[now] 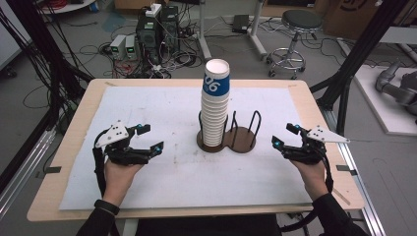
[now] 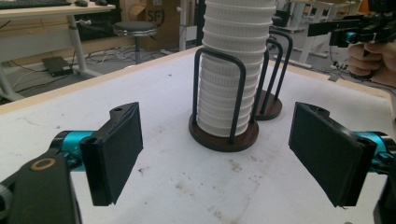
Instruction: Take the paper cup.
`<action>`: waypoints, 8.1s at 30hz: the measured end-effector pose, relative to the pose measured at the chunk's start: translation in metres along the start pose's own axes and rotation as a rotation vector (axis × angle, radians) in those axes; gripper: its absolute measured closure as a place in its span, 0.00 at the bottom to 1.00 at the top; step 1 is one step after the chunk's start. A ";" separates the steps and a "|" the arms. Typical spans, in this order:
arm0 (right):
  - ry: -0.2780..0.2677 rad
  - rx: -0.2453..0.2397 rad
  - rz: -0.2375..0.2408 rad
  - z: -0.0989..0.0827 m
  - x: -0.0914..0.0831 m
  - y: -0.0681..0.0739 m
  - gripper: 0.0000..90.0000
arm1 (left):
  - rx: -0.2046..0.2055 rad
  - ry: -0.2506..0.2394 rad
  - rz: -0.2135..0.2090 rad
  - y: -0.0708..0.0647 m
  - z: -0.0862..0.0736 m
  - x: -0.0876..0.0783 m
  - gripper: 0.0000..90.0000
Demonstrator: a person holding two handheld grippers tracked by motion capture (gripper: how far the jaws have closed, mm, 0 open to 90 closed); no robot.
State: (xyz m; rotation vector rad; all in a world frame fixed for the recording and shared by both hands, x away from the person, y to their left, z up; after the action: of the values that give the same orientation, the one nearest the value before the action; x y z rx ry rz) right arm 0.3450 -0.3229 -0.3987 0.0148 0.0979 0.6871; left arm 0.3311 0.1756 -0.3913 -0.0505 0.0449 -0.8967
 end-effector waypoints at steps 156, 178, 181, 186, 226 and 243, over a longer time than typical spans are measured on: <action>0.008 -0.026 0.310 0.071 0.165 0.080 0.17 | -0.058 -0.074 -0.153 -0.011 0.132 0.108 0.14; 0.007 -0.038 0.305 0.071 0.164 0.081 0.17 | -0.103 -0.068 -0.171 -0.008 0.167 0.177 0.19; 0.007 -0.043 0.308 0.071 0.163 0.081 0.17 | -0.099 -0.052 -0.191 -0.009 0.166 0.181 0.26; 0.007 -0.043 0.306 0.071 0.163 0.081 0.17 | -0.086 -0.052 -0.199 -0.011 0.167 0.181 0.32; 0.021 -0.049 0.314 0.071 0.161 0.083 0.17 | 0.052 -0.169 -0.170 -0.033 0.233 0.161 0.33; 0.027 -0.052 0.314 0.071 0.161 0.083 0.17 | 0.084 -0.190 -0.185 -0.044 0.250 0.136 0.33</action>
State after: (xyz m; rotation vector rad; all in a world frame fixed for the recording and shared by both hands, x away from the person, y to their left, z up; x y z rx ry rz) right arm 0.4230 -0.1558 -0.3376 -0.0299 0.1048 1.0035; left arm 0.3967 0.0486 -0.1415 -0.0626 -0.1772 -1.0744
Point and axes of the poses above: each handheld gripper's, and its own axes: x roughly forward along the jaws, z roughly out of its top, y roughly to its left, the point moved 3 cm from there along x, roughly forward along the jaws, and after that the axes turned 11 degrees about -y, right-handed, at the moved point
